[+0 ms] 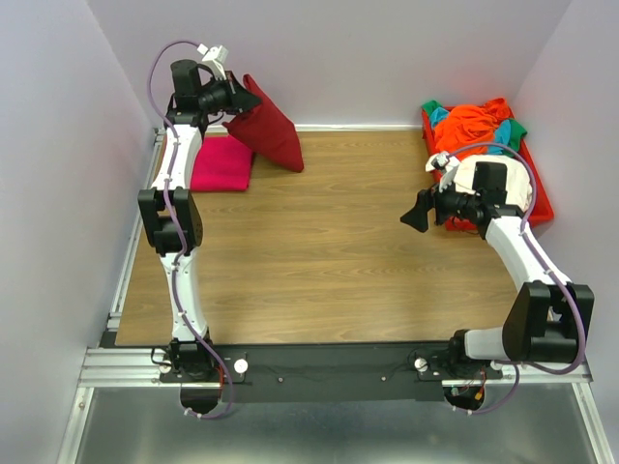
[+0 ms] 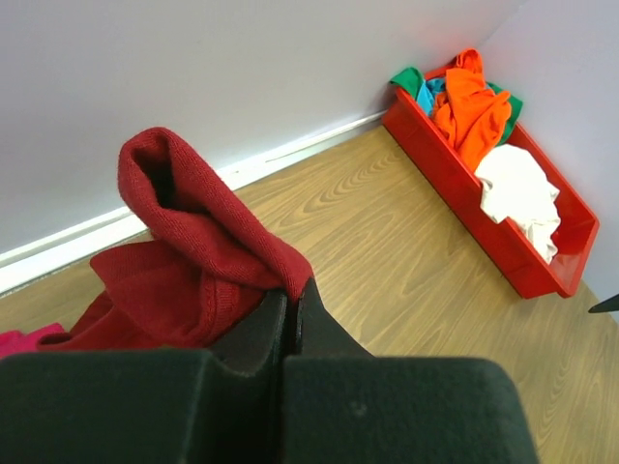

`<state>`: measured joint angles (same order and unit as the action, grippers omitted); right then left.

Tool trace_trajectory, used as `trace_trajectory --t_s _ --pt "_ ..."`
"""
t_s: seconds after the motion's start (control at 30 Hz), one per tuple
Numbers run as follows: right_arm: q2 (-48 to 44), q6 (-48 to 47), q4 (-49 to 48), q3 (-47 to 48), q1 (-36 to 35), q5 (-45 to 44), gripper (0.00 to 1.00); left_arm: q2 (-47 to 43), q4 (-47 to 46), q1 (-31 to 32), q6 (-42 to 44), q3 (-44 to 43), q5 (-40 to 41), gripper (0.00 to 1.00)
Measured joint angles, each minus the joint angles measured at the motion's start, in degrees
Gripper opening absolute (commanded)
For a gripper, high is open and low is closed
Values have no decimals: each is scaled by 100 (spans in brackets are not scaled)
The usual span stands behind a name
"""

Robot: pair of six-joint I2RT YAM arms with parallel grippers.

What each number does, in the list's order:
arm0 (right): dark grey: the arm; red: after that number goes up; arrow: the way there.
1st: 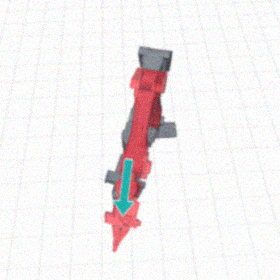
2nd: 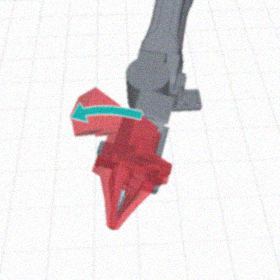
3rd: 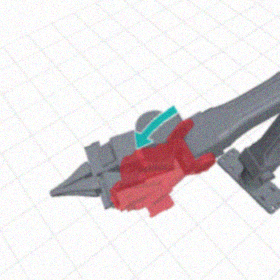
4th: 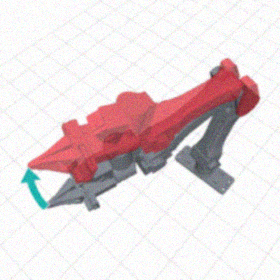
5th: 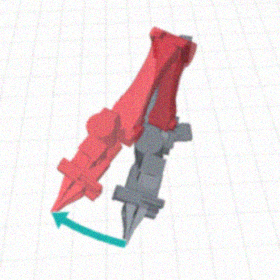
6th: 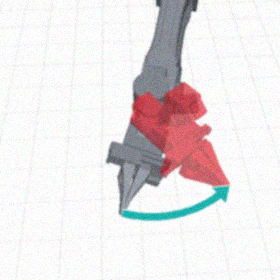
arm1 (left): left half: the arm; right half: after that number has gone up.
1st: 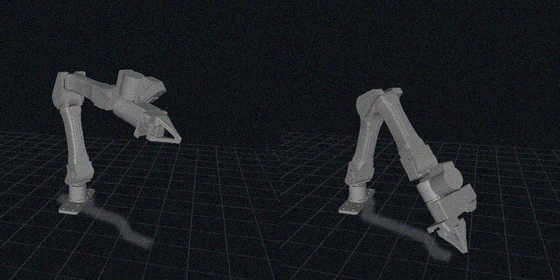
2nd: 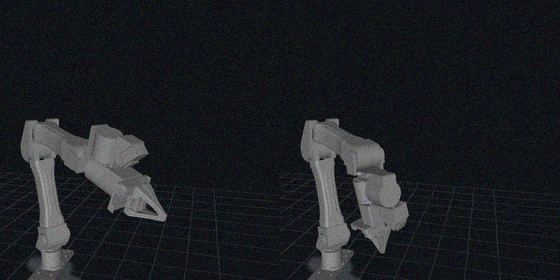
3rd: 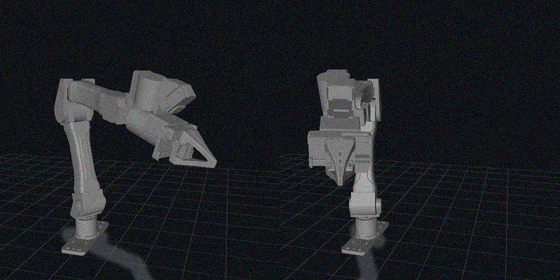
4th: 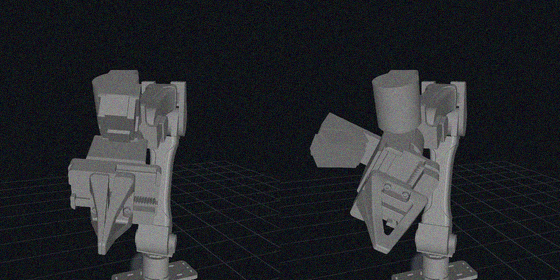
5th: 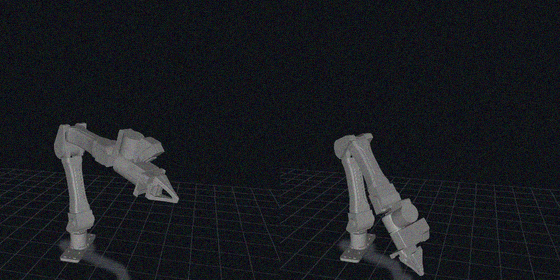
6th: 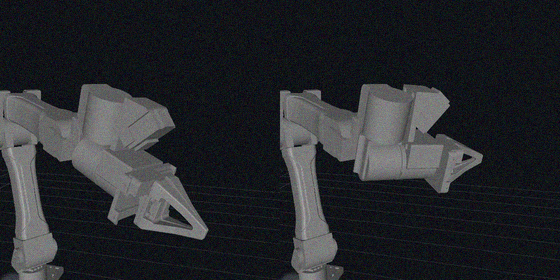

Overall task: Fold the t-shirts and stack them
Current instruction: Neatly place the folded tshirt to the corner

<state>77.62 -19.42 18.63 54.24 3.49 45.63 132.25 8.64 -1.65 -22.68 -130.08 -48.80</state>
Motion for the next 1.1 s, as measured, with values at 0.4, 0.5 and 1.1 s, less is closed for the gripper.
trace_trajectory --t_s 0.4,0.5,1.1 --pt "50 -15 57 0 0 31 100 0 50 -179 26 26 -61 0" --pt "59 -15 57 0 0 31 100 0 2 -203 -70 26 -114 0" --pt "149 -17 76 2 0 31 99 35 -741 -170 -791 -313 -420 0"
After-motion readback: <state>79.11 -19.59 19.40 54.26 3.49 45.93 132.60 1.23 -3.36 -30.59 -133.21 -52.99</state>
